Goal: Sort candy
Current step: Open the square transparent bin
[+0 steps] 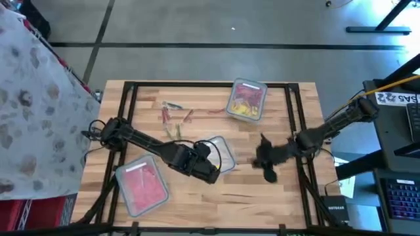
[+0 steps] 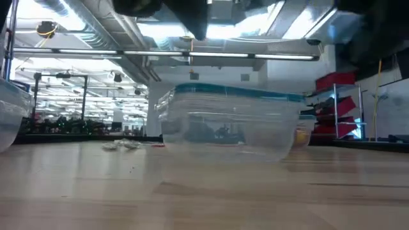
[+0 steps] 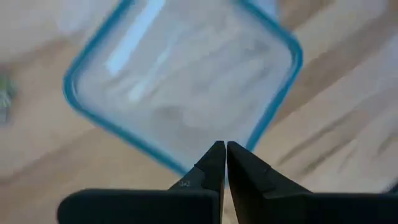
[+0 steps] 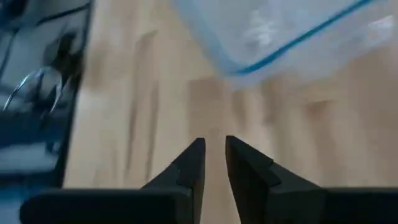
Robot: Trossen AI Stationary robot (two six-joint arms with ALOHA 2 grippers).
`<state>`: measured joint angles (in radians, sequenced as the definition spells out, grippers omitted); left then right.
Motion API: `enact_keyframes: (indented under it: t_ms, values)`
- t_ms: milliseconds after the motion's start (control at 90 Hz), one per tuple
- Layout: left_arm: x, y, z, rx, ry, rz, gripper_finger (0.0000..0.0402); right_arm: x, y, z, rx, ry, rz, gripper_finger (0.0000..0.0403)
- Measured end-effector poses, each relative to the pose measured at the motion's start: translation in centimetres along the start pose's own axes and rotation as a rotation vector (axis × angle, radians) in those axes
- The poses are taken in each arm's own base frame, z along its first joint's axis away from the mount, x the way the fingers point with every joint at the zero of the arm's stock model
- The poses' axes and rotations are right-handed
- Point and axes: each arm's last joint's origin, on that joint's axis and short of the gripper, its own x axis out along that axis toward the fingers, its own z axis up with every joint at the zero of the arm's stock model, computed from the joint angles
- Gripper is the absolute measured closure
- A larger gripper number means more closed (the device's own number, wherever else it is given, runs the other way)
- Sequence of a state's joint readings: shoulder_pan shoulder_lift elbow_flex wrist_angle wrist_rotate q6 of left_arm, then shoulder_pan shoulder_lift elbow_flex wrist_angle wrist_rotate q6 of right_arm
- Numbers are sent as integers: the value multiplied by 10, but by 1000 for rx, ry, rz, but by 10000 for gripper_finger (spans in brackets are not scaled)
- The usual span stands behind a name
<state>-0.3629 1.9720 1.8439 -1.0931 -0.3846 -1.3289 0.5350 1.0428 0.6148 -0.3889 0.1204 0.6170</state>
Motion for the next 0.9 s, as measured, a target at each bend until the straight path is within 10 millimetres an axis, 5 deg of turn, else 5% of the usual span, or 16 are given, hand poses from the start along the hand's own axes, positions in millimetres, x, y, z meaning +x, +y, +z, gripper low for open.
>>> enact_keyframes:
  t_ms: [333, 644, 900]
  values:
    - [35, 10, 20, 53, 30, -29, 402, 38, 6, -59, 150, -112, 190, 332]
    - [56, 24, 12, 92, 152, 2, 402, 63, 17, -59, 159, -319, 233, 254]
    - [57, 24, 5, 136, 169, -3, 402, 104, 40, -52, 102, -350, 230, 223]
